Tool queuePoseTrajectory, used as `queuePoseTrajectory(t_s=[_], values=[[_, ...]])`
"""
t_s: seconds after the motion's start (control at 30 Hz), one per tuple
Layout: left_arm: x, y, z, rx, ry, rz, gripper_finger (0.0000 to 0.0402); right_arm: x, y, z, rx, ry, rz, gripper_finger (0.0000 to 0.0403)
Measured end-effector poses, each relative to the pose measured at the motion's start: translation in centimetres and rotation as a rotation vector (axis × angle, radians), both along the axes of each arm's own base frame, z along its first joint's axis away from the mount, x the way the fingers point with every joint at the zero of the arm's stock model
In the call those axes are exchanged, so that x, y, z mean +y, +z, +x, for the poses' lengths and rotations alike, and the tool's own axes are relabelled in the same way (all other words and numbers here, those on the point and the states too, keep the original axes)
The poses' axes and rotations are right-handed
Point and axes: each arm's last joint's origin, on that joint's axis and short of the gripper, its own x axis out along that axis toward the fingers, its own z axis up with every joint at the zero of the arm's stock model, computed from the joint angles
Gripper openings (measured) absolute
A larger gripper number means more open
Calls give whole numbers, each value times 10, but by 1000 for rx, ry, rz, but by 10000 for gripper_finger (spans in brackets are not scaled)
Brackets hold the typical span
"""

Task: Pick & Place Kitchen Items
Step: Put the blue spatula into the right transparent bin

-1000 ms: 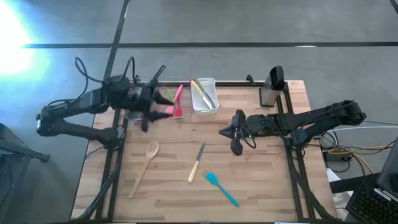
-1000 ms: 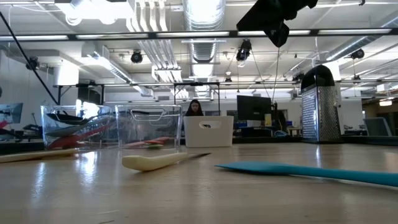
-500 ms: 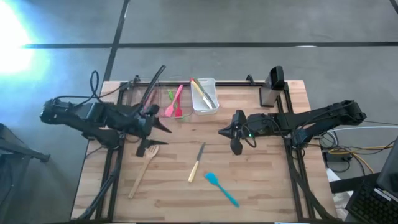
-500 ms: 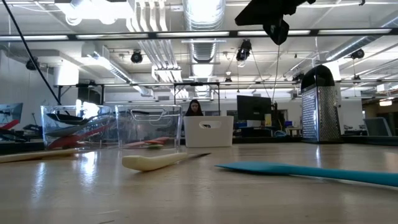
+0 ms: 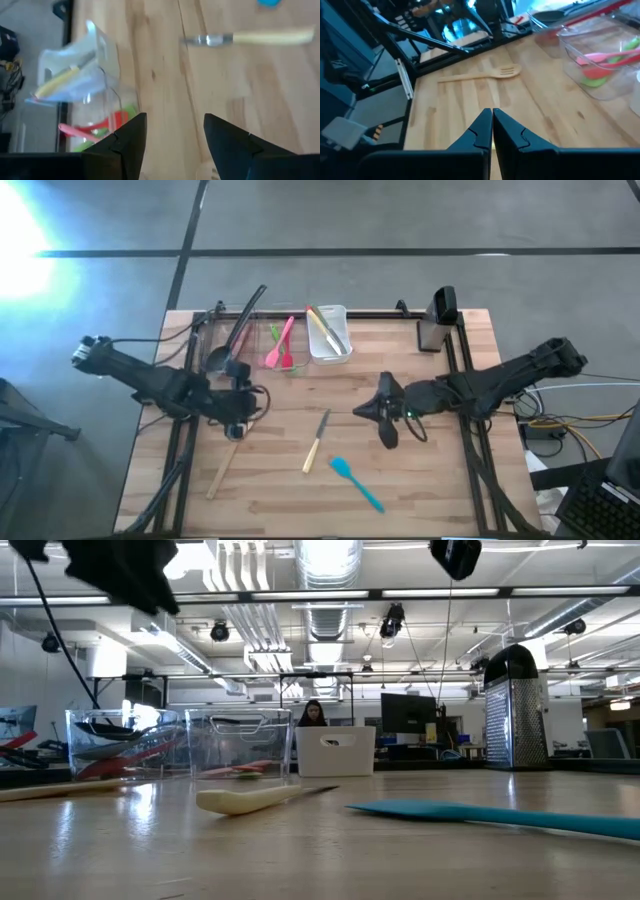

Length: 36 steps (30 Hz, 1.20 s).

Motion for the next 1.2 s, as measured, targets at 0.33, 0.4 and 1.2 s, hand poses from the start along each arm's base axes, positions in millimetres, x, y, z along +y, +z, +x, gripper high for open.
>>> queuePoseTrajectory(t_s=[0.33, 0.4, 1.2], values=[[1, -51, -2, 133, 82, 25, 182, 39, 1, -9, -9, -38, 107, 8], [2, -56, -3, 132, 106, 21, 179, 49, -5, -7, 9, -48, 130, 8], [3, -60, 0, 33, 191, 55, 172, 167, -53, 68, 744, -137, 79, 8]])
